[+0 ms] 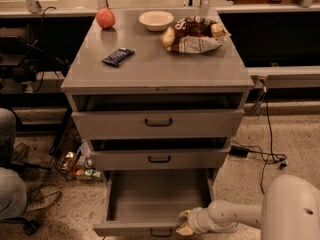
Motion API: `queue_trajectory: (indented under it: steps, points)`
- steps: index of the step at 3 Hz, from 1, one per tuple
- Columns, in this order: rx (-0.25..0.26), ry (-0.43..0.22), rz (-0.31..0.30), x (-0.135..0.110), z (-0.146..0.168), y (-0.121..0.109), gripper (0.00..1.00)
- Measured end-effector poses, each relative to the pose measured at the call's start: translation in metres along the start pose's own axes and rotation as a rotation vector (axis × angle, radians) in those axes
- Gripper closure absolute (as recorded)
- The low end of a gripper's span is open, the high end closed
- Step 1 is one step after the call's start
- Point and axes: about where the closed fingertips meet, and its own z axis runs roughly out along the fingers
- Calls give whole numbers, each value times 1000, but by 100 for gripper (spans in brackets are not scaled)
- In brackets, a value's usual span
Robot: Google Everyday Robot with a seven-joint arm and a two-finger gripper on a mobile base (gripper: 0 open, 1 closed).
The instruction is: Open bottom drawer
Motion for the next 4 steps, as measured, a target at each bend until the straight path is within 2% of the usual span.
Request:
queue_trajectory:
  steps: [1, 2, 3, 4]
  points:
    - [11, -4, 35, 5, 1, 21, 100]
    - [11, -4, 35, 2, -2, 21, 100]
    - [8, -4, 35, 2, 0, 22, 82]
    - [8, -4, 35, 2, 0, 22, 59]
